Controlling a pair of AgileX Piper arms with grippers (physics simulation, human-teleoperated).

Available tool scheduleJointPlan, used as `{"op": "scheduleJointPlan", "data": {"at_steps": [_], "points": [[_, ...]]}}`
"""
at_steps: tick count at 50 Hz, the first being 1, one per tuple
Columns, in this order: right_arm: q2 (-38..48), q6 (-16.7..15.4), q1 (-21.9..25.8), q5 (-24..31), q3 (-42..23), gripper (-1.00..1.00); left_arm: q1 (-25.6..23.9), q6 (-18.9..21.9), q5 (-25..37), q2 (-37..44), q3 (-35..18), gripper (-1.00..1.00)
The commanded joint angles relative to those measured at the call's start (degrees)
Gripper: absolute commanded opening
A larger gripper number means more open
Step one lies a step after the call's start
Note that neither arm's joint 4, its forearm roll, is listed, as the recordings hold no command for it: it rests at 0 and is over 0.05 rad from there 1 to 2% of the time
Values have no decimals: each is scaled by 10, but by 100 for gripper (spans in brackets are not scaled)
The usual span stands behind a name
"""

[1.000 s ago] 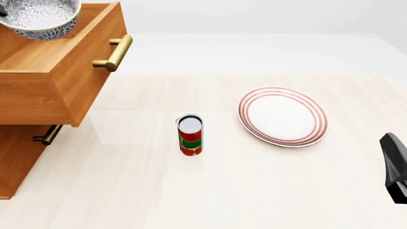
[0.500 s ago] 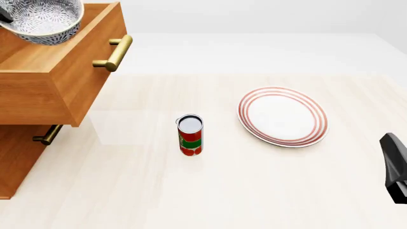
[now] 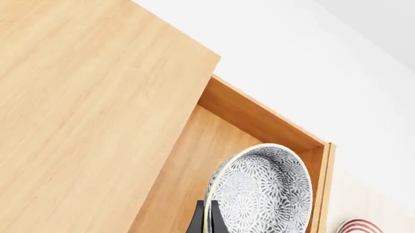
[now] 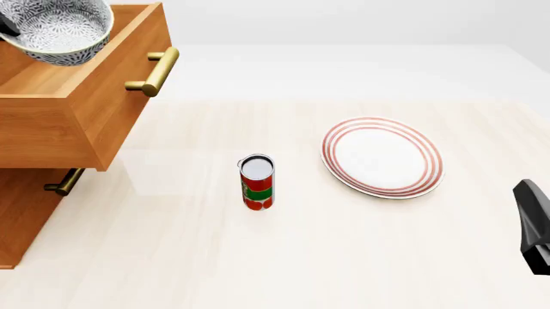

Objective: Put the bowl in the top drawer of the cabinet.

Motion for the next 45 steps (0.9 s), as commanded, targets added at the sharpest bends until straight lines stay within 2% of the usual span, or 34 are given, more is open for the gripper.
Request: {"op": "scheduleJointPlan", "data": {"at_steps": [1, 24, 45], "points": [[0, 0, 0, 0, 0, 100, 3, 6, -4, 6, -4, -100], [0, 0, 0, 0, 0, 100, 3, 9, -10, 14, -1, -100], [0, 0, 0, 0, 0, 100, 8, 5, -27, 18, 25, -100]]}}
